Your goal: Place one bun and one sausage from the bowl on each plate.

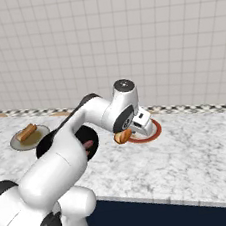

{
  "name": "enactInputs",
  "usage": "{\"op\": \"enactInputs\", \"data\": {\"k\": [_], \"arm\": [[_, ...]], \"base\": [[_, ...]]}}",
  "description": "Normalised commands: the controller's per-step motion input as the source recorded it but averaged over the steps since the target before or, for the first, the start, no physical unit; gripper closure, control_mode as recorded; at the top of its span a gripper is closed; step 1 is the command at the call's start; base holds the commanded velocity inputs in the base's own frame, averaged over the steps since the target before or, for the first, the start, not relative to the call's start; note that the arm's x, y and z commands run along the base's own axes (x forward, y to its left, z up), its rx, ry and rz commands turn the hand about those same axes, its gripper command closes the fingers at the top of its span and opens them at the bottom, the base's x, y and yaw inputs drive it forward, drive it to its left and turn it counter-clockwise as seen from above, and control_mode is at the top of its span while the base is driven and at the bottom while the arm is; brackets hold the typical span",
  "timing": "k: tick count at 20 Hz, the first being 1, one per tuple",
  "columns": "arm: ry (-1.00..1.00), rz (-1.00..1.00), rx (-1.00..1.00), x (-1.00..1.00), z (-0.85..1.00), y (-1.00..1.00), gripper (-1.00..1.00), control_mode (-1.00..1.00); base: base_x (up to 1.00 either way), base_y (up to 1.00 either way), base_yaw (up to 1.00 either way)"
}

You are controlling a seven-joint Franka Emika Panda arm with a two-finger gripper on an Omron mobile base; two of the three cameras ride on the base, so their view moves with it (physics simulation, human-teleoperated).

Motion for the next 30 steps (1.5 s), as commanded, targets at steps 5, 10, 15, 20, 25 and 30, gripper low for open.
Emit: {"op": "enactInputs", "data": {"k": [5, 10, 15, 20, 25, 30], "arm": [[0.15, -0.07, 0.06, 1.00, -0.08, 0.00, 1.00, -1.00], [0.06, -0.13, 0.00, 1.00, -0.39, -0.10, 1.00, -1.00], [0.06, -0.12, 0.00, 1.00, -0.96, -0.05, 1.00, -1.00], [0.08, -0.08, 0.00, 0.97, -0.61, -0.38, 1.00, -1.00], [0.11, -0.01, 0.00, 0.67, -0.63, -0.49, -1.00, -1.00], [0.02, -0.03, 0.04, 0.30, -0.11, -0.18, -1.00, -1.00]], "base": [[0.00, 0.00, 0.00], [0.00, 0.00, 0.00], [0.00, 0.00, 0.00], [0.00, 0.00, 0.00], [0.00, 0.00, 0.00], [0.00, 0.00, 0.00]]}}
